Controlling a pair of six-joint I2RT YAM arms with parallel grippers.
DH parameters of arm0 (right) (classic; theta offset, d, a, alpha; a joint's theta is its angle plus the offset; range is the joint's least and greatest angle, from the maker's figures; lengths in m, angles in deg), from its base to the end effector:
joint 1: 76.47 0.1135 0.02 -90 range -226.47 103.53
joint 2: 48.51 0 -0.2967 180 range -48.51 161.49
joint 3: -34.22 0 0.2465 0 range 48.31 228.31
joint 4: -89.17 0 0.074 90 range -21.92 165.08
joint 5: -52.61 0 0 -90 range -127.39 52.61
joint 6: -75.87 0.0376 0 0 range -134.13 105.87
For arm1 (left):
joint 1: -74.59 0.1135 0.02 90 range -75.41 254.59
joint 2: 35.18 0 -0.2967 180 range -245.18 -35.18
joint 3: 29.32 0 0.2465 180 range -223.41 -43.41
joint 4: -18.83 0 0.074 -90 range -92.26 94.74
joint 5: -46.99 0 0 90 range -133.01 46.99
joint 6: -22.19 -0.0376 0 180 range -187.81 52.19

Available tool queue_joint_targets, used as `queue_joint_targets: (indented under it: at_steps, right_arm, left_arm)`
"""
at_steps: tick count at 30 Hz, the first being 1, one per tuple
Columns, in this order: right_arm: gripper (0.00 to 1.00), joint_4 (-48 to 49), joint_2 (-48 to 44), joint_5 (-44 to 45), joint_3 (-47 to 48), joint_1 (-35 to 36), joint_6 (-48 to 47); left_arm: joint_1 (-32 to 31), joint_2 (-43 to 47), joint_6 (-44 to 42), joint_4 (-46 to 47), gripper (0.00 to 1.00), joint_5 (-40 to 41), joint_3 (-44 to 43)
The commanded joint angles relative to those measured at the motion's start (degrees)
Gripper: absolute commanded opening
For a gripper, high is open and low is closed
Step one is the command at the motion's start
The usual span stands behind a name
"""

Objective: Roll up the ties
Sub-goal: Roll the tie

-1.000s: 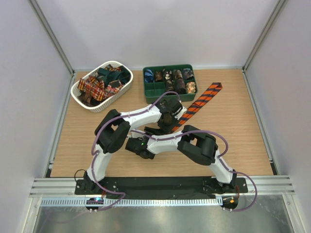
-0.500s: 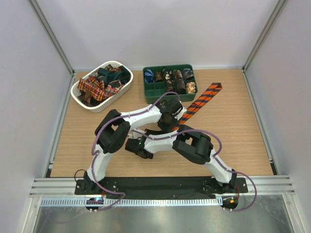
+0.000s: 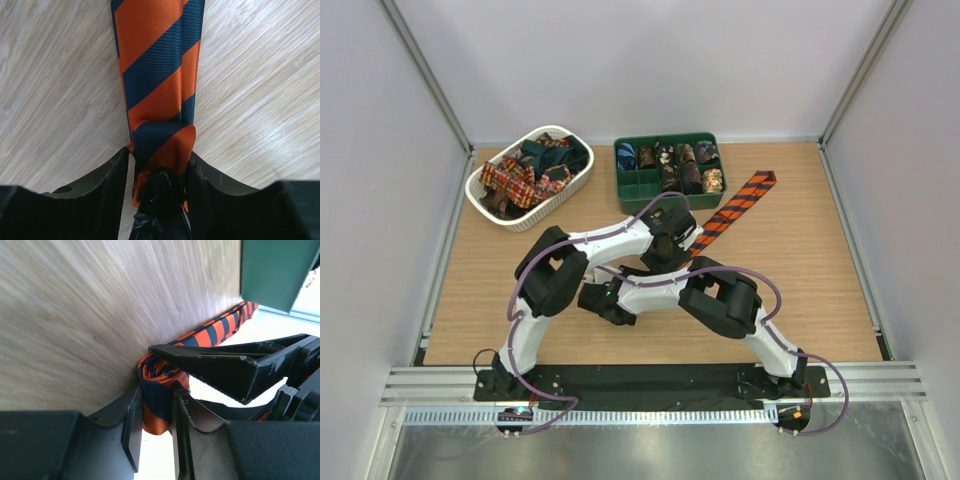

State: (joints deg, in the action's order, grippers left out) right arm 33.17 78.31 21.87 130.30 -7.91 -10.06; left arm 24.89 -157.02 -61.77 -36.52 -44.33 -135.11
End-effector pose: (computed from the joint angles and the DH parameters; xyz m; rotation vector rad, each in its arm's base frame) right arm 0.1818 0.3745 0.1320 -1.1915 1.9584 -1.0118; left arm 0.2898 -0.3430 0.1916 1.0666 2.6482 -0.2476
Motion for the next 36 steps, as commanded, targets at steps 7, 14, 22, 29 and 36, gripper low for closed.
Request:
queue_joint_targets:
  at_steps: [7,14,22,29,36]
  right_arm:
    - [0.06,-1.1,-3.3,-9.8,-1.3,0.6,2.4]
    - [0.05,0.7,-4.0,-11.6,-2.5,1.4,1.4]
    - [0.04,1.0,-4.4,-12.8,-2.5,1.8,1.4]
    - [0.03,3.7,-6.9,-16.3,-4.5,1.8,1.6]
    - [0.02,5.6,-12.7,-21.2,-6.2,1.7,2.3]
  left_arm:
    - [0.3,1.3,0.7,-8.3,0.56,6.3,-1.0]
    - [0.6,2.5,-1.4,-6.8,0.59,7.3,-6.6]
    - [0.8,1.3,-2.4,-4.1,0.68,3.9,-14.1]
    - [4.0,8.4,0.2,2.9,0.76,4.1,-10.0]
    - [10.0,22.2,5.9,15.1,0.85,3.7,4.8]
